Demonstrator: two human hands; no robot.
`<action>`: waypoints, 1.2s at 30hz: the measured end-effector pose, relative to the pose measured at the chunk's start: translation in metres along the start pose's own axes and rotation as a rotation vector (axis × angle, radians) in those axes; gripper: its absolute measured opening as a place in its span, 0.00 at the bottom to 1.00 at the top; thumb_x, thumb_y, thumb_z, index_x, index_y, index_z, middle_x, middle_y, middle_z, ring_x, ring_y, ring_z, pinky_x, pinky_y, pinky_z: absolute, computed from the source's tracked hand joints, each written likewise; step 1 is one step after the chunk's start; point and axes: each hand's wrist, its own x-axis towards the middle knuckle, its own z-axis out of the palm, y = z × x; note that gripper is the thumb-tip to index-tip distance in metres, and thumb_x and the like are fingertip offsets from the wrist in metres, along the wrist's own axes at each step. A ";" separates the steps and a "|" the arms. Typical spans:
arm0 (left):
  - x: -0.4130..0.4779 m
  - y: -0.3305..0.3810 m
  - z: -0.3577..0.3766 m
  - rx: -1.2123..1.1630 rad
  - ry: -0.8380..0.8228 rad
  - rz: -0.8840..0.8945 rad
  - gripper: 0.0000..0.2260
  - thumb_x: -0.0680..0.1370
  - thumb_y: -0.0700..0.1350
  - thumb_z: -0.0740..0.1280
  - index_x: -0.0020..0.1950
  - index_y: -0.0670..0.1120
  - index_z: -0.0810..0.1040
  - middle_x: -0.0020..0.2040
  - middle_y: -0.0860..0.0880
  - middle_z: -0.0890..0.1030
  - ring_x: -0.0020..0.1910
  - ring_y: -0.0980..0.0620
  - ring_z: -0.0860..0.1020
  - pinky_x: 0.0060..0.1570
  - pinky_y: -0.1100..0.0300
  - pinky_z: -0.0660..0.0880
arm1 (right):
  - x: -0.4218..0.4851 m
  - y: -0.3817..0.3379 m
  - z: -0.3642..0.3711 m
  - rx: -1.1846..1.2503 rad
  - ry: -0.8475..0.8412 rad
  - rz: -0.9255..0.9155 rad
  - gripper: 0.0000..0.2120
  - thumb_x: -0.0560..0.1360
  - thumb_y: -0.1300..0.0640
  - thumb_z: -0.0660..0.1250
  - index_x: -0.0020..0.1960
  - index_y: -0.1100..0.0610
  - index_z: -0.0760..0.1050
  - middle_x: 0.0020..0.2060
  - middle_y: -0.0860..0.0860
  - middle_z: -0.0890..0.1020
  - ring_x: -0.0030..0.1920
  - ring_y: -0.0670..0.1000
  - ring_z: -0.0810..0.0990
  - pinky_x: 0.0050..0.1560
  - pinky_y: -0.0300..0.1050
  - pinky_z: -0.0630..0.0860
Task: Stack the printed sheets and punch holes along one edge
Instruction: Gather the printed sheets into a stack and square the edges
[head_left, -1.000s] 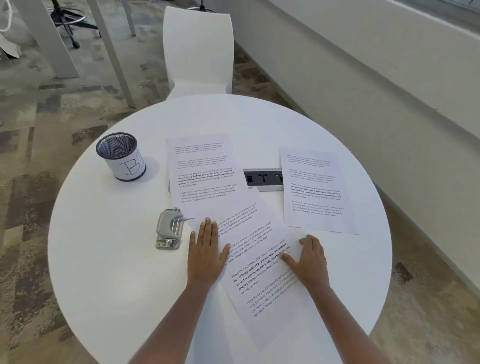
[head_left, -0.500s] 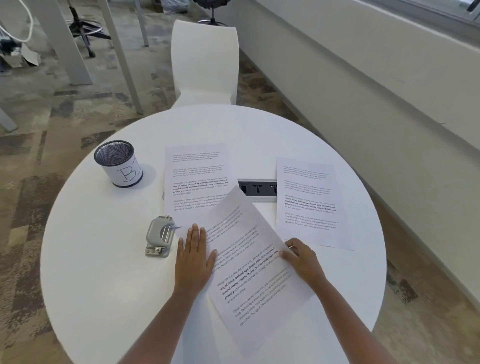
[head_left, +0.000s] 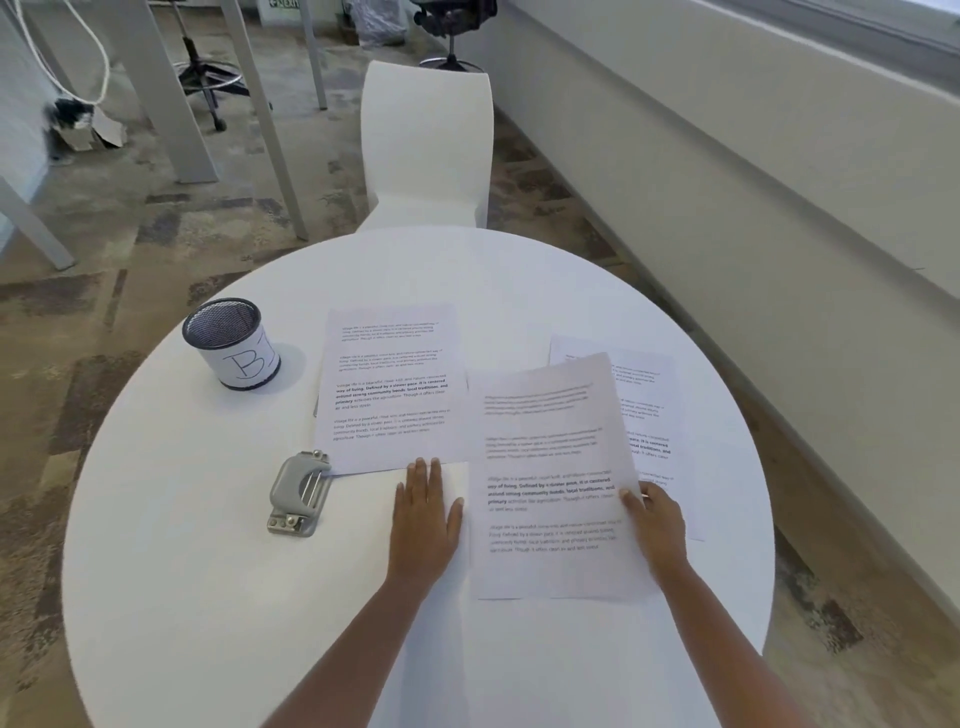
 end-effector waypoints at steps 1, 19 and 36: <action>0.003 0.006 0.006 -0.014 -0.007 0.004 0.26 0.81 0.51 0.50 0.75 0.40 0.52 0.76 0.39 0.56 0.76 0.44 0.55 0.75 0.53 0.52 | 0.005 0.001 -0.003 -0.010 0.012 0.005 0.11 0.76 0.60 0.61 0.56 0.63 0.74 0.53 0.61 0.80 0.54 0.61 0.77 0.56 0.54 0.72; 0.053 0.121 0.019 -0.844 -0.122 -0.470 0.24 0.76 0.42 0.62 0.71 0.42 0.61 0.65 0.42 0.74 0.65 0.42 0.70 0.66 0.48 0.68 | 0.047 0.006 -0.034 -0.409 0.158 0.104 0.24 0.77 0.53 0.61 0.68 0.66 0.64 0.66 0.65 0.66 0.66 0.65 0.62 0.64 0.62 0.64; 0.066 0.071 -0.004 -1.293 -0.169 -0.619 0.15 0.77 0.30 0.61 0.64 0.34 0.71 0.63 0.36 0.76 0.55 0.41 0.77 0.56 0.50 0.73 | 0.035 0.002 -0.018 -0.037 -0.090 0.128 0.13 0.75 0.50 0.62 0.50 0.60 0.77 0.47 0.58 0.78 0.50 0.57 0.77 0.52 0.50 0.73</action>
